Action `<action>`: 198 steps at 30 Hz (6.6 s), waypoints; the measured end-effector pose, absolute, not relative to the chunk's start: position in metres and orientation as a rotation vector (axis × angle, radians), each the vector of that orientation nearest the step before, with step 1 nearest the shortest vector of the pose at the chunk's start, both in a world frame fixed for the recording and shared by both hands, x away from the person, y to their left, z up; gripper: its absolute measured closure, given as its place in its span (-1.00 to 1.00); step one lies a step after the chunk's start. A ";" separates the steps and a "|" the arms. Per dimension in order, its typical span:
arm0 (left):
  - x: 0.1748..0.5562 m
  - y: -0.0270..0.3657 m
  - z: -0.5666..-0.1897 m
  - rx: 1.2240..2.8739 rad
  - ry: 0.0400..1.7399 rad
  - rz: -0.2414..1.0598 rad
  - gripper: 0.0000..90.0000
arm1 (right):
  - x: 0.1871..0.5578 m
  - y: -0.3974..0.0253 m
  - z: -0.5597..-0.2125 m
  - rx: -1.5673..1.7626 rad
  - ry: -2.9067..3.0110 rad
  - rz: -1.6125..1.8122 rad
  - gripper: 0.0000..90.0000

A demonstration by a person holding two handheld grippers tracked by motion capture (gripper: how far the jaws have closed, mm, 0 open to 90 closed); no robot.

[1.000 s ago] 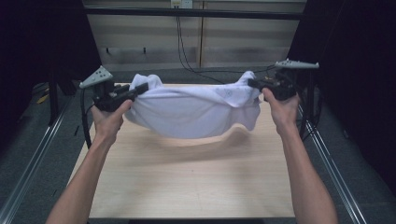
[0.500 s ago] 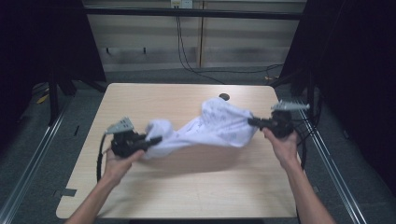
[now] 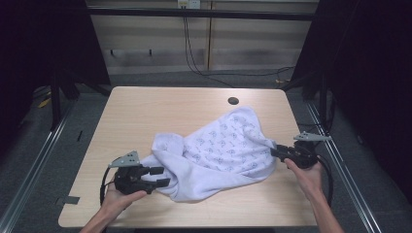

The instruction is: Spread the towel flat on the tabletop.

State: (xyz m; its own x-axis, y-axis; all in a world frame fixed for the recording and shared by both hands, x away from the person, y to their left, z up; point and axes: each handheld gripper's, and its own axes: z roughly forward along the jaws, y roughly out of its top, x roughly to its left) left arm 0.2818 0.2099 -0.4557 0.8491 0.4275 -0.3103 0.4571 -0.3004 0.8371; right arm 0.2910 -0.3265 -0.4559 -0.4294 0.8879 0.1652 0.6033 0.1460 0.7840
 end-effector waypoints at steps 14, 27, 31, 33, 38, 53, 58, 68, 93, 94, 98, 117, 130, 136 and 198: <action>0.312 0.215 -0.504 2.124 0.799 0.018 0.64 | 0.256 -0.253 -0.453 1.194 2.278 1.293 0.17; 0.262 0.207 -0.488 2.131 0.699 -0.079 0.84 | 0.281 -0.146 -0.457 0.974 2.488 1.403 0.23; 0.281 0.234 -0.488 2.007 0.848 -0.033 0.81 | 0.300 -0.102 -0.461 0.908 2.543 1.435 0.45; 0.290 0.243 -0.491 1.999 0.898 0.001 0.76 | 0.308 -0.081 -0.466 0.892 2.578 1.448 0.38; 0.300 0.249 -0.495 1.994 0.943 0.009 0.41 | 0.320 -0.046 -0.477 0.826 2.638 1.424 0.20; 0.295 0.241 -0.496 2.061 0.900 -0.050 0.97 | 0.295 -0.110 -0.448 0.875 2.505 1.398 0.92; 0.287 0.233 -0.496 2.101 0.870 -0.083 0.97 | 0.267 -0.179 -0.446 0.996 2.429 1.362 0.91; 0.258 0.213 -0.491 2.145 0.761 -0.167 0.95 | 0.213 -0.247 -0.477 1.218 2.495 1.208 0.77; 0.349 0.191 -0.497 2.058 0.830 -0.035 0.38 | 0.311 -0.246 -0.475 1.322 2.358 1.155 0.27; 0.348 0.189 -0.499 2.085 0.820 -0.022 0.35 | 0.314 -0.245 -0.478 1.332 2.357 1.144 0.25; 0.343 0.180 -0.505 2.140 0.782 -0.028 0.45 | 0.318 -0.244 -0.489 1.335 2.382 1.074 0.19; 0.332 0.194 -0.479 1.999 0.725 -0.009 0.95 | 0.307 -0.250 -0.467 1.292 2.303 1.220 0.47; 0.331 0.195 -0.477 1.978 0.725 0.000 0.95 | 0.318 -0.234 -0.488 1.261 2.415 1.142 0.91; 0.328 0.197 -0.475 1.952 0.719 -0.025 0.95 | 0.292 -0.250 -0.455 1.233 2.326 1.314 0.93; 0.347 0.221 -0.321 1.673 0.645 0.301 0.97 | 0.344 -0.297 -0.315 1.108 2.023 1.460 0.97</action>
State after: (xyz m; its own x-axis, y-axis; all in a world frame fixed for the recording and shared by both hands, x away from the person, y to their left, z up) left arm 0.3473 0.2208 -0.3215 0.8091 0.5670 -0.1547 0.2460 -0.0877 0.9653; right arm 0.3439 -0.2967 -0.3152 -0.6008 0.7904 0.1198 0.3628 0.1360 0.9219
